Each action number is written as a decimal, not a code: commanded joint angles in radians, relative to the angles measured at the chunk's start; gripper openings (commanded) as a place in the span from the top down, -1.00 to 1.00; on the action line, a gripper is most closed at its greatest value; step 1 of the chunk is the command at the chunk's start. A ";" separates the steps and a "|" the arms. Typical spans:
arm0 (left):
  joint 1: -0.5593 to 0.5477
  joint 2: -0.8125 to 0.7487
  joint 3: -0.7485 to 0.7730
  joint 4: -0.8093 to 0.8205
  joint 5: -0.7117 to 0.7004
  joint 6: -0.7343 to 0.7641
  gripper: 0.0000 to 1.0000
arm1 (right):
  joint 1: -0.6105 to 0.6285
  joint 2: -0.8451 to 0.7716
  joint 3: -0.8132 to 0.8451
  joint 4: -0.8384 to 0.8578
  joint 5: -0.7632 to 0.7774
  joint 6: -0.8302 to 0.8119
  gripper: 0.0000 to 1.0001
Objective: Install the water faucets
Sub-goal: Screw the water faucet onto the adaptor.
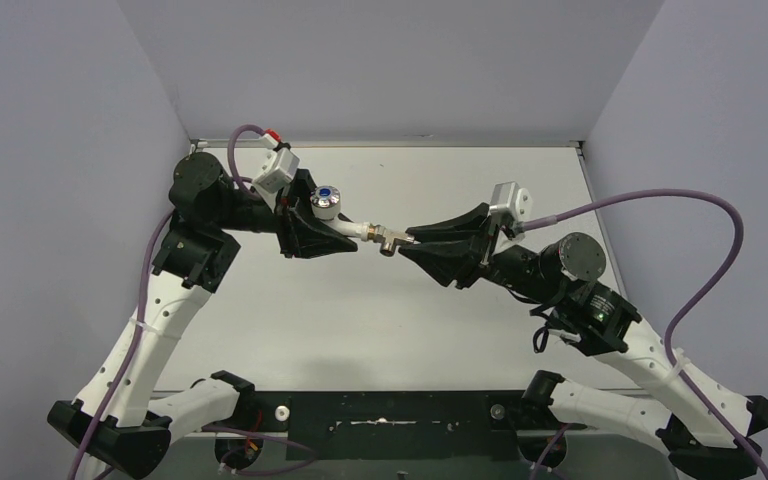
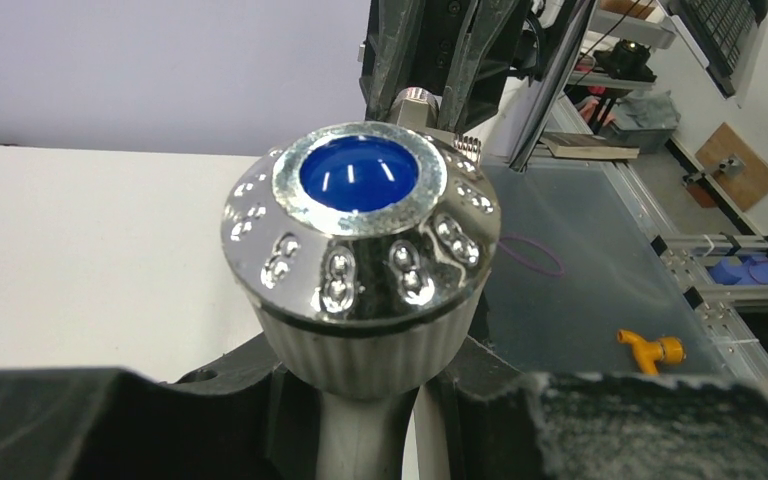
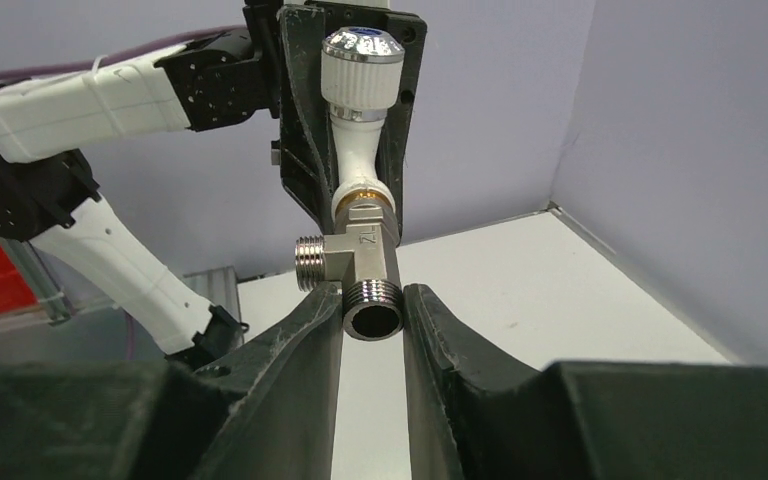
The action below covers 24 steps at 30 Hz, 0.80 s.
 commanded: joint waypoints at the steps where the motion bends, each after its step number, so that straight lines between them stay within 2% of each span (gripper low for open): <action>1: -0.010 -0.014 0.019 0.087 0.035 0.015 1.00 | -0.005 -0.001 -0.081 0.204 0.069 0.309 1.00; 6: -0.009 -0.006 0.031 0.086 0.042 0.024 1.00 | -0.006 -0.005 -0.146 0.283 0.116 0.518 1.00; 12: -0.007 0.003 0.035 0.085 0.052 0.033 1.00 | -0.007 -0.018 -0.150 0.270 0.174 0.613 0.98; 18: -0.003 0.002 0.035 0.085 0.052 0.035 1.00 | -0.007 -0.051 -0.173 0.265 0.177 0.578 0.36; 24: -0.001 0.000 0.035 0.089 0.054 0.029 1.00 | -0.007 -0.099 -0.178 0.262 0.136 0.431 0.01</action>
